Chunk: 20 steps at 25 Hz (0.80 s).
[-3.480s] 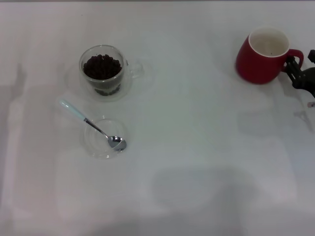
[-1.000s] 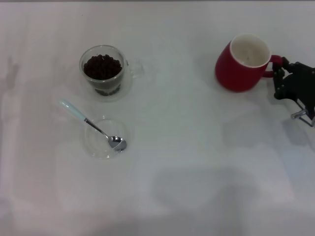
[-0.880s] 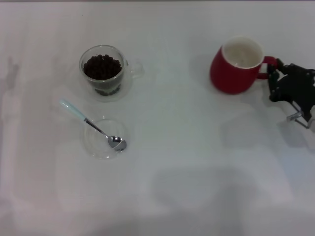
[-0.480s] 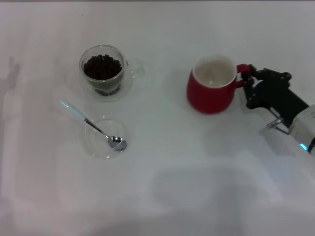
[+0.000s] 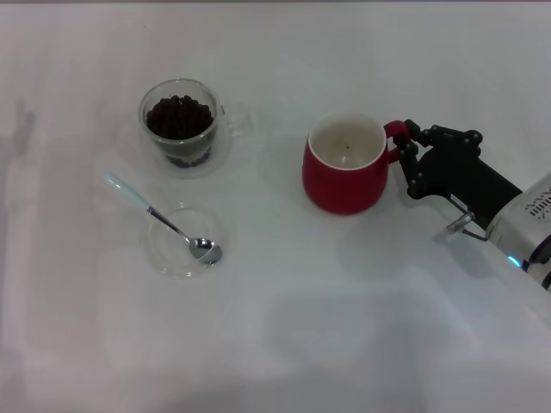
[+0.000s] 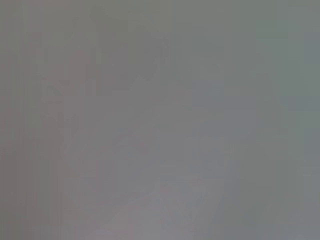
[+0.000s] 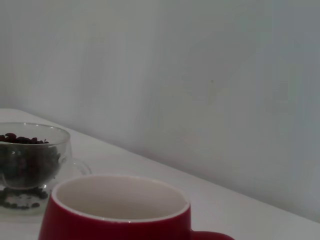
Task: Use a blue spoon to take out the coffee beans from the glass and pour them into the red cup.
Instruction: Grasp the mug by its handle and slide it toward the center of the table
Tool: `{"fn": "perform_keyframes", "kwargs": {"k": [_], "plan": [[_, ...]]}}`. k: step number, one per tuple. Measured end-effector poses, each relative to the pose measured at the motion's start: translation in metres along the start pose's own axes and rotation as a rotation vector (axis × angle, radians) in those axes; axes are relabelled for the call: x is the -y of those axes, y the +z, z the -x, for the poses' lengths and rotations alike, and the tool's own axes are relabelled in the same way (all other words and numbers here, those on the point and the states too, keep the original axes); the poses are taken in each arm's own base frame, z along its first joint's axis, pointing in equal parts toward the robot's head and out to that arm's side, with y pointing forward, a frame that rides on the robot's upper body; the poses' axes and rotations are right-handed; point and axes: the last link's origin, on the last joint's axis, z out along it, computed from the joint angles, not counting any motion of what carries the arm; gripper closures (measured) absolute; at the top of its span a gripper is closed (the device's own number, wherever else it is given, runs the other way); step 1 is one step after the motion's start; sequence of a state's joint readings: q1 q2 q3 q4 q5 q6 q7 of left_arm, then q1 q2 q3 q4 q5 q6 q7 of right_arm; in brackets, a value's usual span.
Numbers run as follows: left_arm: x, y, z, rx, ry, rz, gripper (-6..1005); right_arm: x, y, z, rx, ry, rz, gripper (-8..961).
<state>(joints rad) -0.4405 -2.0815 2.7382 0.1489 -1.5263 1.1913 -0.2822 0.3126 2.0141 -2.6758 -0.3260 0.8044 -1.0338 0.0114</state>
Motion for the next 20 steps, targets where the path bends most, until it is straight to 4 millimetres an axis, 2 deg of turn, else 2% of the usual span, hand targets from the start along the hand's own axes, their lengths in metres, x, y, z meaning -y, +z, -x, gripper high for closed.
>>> {"fn": "perform_keyframes", "kwargs": {"k": [6,17,20], "plan": [[0.0005,0.0005,-0.001,-0.004,0.002,0.001,124,-0.0051,0.0,0.0004,0.002,-0.005,0.025,833],[0.0025,0.0008,-0.0022,-0.007,0.01,-0.001,123,-0.0075,-0.0014,-0.0006,-0.004,0.068,0.048,675],[0.0028,0.0005,-0.0021,-0.007,0.009,-0.001,123,-0.0079,-0.0022,-0.0005,-0.001,0.071,0.052,532]]}}
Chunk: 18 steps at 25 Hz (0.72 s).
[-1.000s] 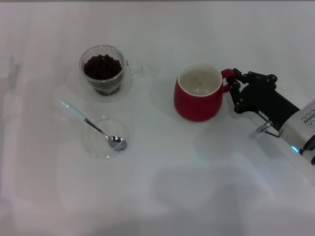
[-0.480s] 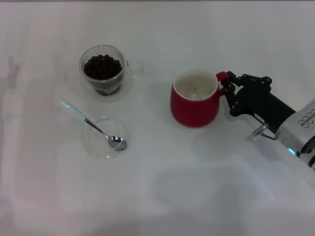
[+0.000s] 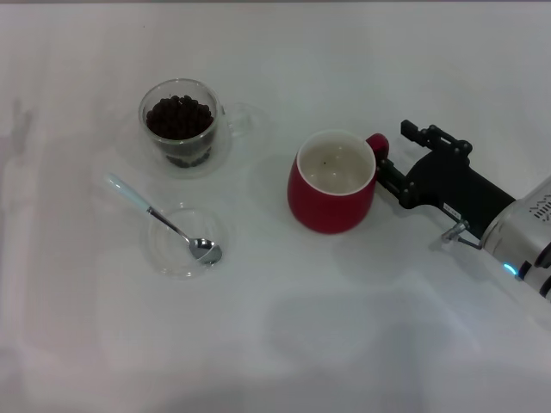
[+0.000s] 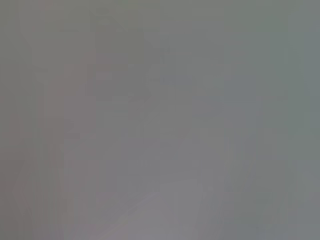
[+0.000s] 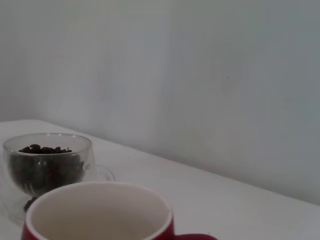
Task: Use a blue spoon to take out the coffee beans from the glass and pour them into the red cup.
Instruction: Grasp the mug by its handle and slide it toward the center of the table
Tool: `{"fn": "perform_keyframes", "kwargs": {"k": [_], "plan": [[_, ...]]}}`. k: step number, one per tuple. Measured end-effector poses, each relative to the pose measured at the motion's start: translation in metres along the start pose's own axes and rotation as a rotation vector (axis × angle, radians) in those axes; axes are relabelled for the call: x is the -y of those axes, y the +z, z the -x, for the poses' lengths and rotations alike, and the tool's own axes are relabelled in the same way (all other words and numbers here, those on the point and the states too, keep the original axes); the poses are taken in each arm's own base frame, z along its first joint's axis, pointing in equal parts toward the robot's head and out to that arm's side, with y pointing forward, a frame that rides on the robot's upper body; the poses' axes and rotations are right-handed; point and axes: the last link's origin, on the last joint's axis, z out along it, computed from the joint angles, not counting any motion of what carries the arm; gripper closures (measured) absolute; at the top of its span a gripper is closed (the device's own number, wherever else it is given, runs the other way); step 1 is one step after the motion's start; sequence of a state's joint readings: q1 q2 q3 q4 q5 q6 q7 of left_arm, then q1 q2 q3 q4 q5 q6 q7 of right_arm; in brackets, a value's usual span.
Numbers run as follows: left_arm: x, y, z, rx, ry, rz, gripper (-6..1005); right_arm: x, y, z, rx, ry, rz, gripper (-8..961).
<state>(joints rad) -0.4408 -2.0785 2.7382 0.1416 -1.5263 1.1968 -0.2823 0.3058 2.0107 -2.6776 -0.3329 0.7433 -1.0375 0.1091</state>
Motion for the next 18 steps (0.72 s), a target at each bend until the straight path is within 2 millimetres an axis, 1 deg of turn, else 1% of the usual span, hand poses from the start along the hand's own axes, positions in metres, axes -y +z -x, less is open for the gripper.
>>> {"fn": "perform_keyframes", "kwargs": {"k": [2,7,12,18], "plan": [[0.0,0.0,0.0,-0.001,-0.001,0.0,123,0.0,0.0,0.0,0.001,0.001,0.0,436],[0.001,-0.001,0.001,0.001,-0.001,-0.003,123,-0.001,-0.003,-0.001,-0.002,0.03,0.004,305],[-0.001,-0.002,0.001,0.002,-0.007,-0.001,124,-0.002,-0.007,-0.004,-0.014,0.079,0.053,307],[-0.003,-0.002,0.002,0.004,-0.01,0.004,124,0.005,-0.024,-0.003,0.027,0.149,0.105,309]]}}
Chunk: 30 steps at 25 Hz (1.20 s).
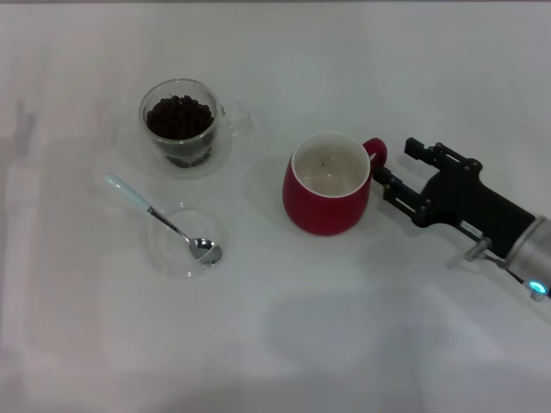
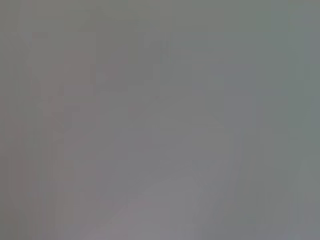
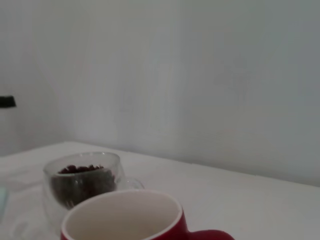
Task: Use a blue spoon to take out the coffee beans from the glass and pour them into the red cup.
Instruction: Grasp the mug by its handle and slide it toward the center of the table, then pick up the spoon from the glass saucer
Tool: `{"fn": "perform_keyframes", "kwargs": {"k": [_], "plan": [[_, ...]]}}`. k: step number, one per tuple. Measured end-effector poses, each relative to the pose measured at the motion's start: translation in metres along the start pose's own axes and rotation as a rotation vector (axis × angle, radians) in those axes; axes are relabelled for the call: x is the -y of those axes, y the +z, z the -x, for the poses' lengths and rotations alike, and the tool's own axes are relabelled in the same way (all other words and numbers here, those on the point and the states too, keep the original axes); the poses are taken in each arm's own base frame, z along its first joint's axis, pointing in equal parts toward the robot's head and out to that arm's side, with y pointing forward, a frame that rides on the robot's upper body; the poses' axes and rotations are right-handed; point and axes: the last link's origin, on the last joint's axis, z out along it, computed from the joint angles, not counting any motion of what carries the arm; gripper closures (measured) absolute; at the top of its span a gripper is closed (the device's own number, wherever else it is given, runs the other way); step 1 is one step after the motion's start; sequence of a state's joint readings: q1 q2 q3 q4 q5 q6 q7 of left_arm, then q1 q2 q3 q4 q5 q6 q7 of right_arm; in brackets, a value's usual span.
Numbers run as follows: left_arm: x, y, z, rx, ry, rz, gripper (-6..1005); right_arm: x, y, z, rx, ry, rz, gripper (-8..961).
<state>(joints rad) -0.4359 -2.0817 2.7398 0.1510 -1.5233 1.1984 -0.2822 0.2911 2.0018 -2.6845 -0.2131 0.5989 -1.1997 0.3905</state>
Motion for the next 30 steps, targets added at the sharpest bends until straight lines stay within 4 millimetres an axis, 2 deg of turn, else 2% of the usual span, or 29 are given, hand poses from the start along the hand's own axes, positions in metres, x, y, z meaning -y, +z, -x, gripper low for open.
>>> {"fn": "perform_keyframes", "kwargs": {"k": [13,20,21,26,30], "plan": [[0.0,-0.006,0.0,-0.019,-0.043,0.002,123,0.01,-0.032,-0.004,0.02,0.06,-0.003,315],[0.014,-0.023,0.003,0.005,-0.247,0.01,123,0.024,-0.056,0.001,0.081,0.086,-0.079,316],[0.018,-0.027,0.005,0.026,-0.294,0.025,123,0.029,-0.063,0.005,0.121,0.092,-0.119,316],[0.042,-0.047,0.011,0.191,-0.525,0.094,123,0.041,-0.074,0.013,0.194,0.096,-0.209,317],[0.048,-0.06,0.008,0.294,-0.63,0.169,123,0.052,-0.076,0.02,0.245,0.099,-0.286,317]]}}
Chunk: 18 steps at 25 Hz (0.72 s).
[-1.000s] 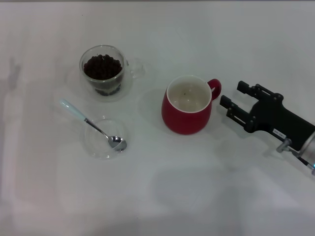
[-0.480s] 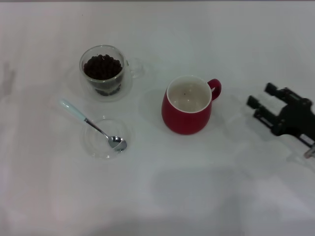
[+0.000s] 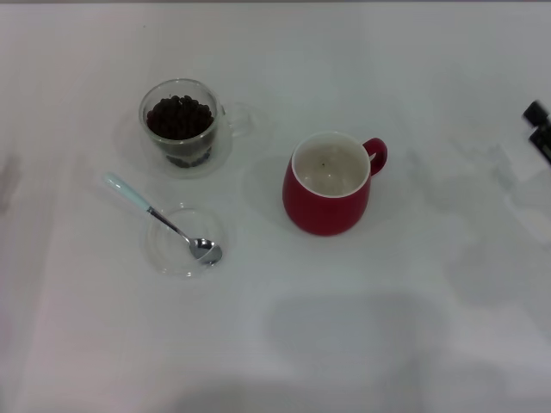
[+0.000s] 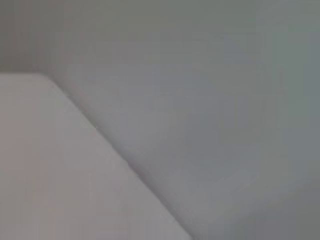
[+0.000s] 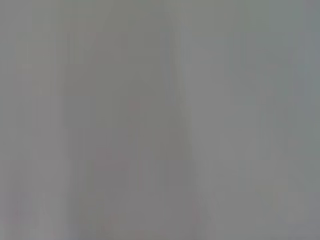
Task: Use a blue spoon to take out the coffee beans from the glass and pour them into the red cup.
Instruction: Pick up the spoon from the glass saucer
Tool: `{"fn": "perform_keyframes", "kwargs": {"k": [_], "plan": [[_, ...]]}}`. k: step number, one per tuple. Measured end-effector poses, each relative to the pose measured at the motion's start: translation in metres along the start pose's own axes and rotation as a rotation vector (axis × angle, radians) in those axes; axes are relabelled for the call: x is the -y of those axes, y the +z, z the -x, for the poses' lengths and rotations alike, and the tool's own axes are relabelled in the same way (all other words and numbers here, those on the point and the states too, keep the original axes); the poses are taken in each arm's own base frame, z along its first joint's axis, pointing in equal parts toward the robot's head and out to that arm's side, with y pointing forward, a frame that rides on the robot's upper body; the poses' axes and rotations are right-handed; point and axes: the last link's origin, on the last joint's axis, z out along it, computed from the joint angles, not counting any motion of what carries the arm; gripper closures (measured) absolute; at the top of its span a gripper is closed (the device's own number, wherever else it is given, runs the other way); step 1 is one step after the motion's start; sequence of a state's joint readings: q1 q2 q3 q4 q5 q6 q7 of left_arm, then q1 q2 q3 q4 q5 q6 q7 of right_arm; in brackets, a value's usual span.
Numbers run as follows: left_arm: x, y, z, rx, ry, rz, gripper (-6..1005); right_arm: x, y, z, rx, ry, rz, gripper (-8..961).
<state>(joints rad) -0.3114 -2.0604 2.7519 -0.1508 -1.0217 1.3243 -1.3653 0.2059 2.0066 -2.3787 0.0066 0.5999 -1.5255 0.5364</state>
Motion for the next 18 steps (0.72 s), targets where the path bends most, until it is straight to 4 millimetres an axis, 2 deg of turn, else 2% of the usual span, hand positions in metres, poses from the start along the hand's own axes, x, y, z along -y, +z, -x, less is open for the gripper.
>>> {"fn": "perform_keyframes", "kwargs": {"k": [5,12,18], "plan": [[-0.001,-0.008,-0.001,0.02,-0.019,0.033,124,0.003,0.011,0.006,0.031,-0.004,-0.015,317],[-0.004,-0.006,0.005,0.145,-0.029,0.059,124,0.005,0.021,0.011,0.054,-0.005,-0.021,316],[-0.004,-0.006,0.009,0.185,-0.04,0.061,124,0.005,0.026,0.013,0.063,-0.003,-0.019,316]]}}
